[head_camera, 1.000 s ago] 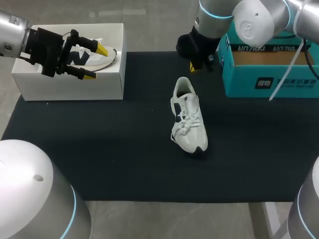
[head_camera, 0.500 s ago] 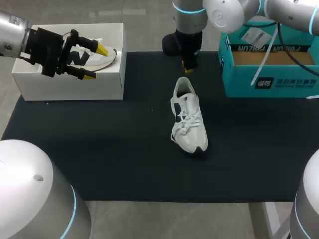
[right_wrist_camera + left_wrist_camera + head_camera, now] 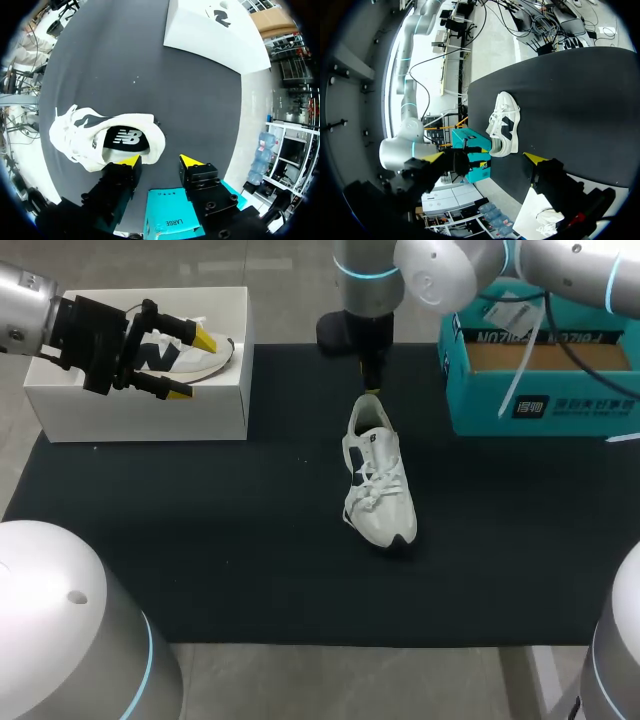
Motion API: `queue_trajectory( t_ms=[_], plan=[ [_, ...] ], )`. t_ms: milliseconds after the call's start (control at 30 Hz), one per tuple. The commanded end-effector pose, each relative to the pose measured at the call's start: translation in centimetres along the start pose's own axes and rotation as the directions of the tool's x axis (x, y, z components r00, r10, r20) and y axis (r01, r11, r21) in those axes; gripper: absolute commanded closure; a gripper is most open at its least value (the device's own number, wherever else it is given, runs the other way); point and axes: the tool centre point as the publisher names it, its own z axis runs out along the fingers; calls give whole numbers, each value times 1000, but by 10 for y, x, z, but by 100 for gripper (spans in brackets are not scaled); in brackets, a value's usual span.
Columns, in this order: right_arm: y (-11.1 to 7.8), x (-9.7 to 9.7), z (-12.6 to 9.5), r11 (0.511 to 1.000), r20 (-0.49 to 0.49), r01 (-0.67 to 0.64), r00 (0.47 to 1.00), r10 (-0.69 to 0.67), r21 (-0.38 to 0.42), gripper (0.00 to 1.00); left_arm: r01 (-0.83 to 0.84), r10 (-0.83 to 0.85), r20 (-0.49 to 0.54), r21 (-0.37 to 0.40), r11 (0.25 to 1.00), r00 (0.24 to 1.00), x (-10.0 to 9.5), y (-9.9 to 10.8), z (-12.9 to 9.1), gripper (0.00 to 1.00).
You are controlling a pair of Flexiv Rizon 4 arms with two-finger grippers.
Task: Take the shoe out of the shoebox, open the shoe tongue, remove and reinsert the insole, then place the shoe into the shoebox
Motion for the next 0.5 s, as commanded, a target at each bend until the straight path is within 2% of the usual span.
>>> queue_trajectory(
  t_ms=[33,100,200,267,300,500],
  plan=[
    [1,5,12,1000,9,-5,1000,5,-4,51,-1,1,-4,2,1000,1000,0,1,0,0],
    [1,4,17,1000,4,-14,1000,14,1,50,-1,1,-4,2,1000,1000,0,1,0,0],
    [3,2,23,1000,1,-19,1000,19,10,41,-1,1,-4,2,1000,1000,0,1,0,0],
    [6,0,28,1000,-11,-16,1000,16,24,19,-1,1,-4,2,1000,1000,0,1,0,0],
    [7,-1,30,1000,-11,-16,1000,16,24,12,-1,1,-4,2,1000,1000,0,1,0,0],
    [4,-3,41,999,-9,-40,999,40,37,5,-1,1,-4,2,1000,1000,0,1,0,0]
  ],
)
